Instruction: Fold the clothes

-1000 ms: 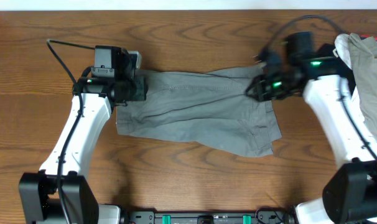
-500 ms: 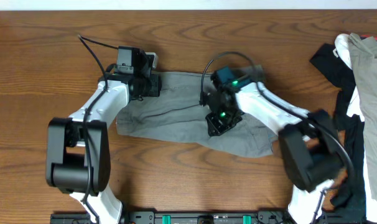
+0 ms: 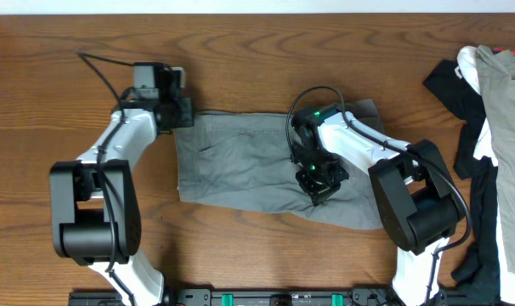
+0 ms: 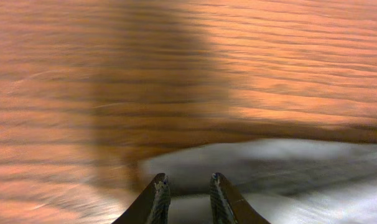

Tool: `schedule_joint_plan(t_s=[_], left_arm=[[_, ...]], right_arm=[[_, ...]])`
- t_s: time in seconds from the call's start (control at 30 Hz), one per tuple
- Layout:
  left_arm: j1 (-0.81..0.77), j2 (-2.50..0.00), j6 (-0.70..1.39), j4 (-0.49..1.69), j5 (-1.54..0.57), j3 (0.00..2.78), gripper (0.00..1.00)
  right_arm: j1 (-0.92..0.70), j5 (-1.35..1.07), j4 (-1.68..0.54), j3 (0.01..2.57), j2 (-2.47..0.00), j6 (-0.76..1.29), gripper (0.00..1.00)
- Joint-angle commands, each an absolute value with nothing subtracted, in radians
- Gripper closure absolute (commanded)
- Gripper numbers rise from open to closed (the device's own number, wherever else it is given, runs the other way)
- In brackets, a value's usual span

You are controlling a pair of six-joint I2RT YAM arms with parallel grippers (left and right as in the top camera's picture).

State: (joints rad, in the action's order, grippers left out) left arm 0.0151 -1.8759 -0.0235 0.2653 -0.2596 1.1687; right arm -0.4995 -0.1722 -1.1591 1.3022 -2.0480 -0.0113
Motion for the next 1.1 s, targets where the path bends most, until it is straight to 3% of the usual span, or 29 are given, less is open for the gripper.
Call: schedule_joint_plan(t_s=[0.0,0.13,0.2,0.27,0.3,0.33,0.4,0.5,0.6,0.77,0.87,1.07], left_arm=[[0.036,-1.859,-0.036,0.293,-0.316,1.211,0.75],[0.033,-1.781,-0.036,0.365,-0.355,1.251,0.72],[0.028,-1.727,-0.036,0.422,-0.355,1.255,0.65],[0.028,-1.687,-0.034,0.493,-0.348,1.255,0.51],[0.031,-1.674,-0.022,0.537,-0.343,1.255,0.45],[0.038,-1.670,-0.002,0.580,-0.343,1.255,0.43],[0.052,-1.674,0.025,0.649,-0.344,1.251,0.39],[0.082,-1.684,0.024,0.711,-0.344,1.228,0.36],[0.126,-1.693,0.024,0.725,-0.376,1.192,0.29],[0.208,-1.737,0.017,0.724,-0.552,1.148,0.22],[0.225,-1.787,-0.033,0.723,-0.693,1.138,0.21],[0.217,-1.884,-0.053,0.720,-0.766,1.138,0.20]], right_arm=[[-0.505,-0.073,-1.129,1.281,-2.035,-0.009,0.83],[-0.505,-0.115,-1.092,1.282,-1.958,-0.047,0.79],[-0.501,-0.132,-1.065,1.282,-1.898,-0.056,0.77],[-0.493,-0.149,-1.036,1.282,-1.832,-0.058,0.71],[-0.488,-0.166,-1.019,1.282,-1.796,-0.057,0.64],[-0.482,-0.183,-1.000,1.282,-1.765,-0.057,0.43],[-0.472,-0.212,-0.963,1.282,-1.720,-0.046,0.28],[-0.467,-0.218,-0.915,1.282,-1.693,0.014,0.18],[-0.467,-0.218,-0.879,1.280,-1.709,0.096,0.27],[-0.468,-0.218,-0.784,1.280,-1.775,0.256,0.75],[-0.468,-0.244,-0.706,1.280,-1.831,0.356,0.92],[-0.465,-0.396,-0.582,1.280,-1.966,0.536,0.99]])
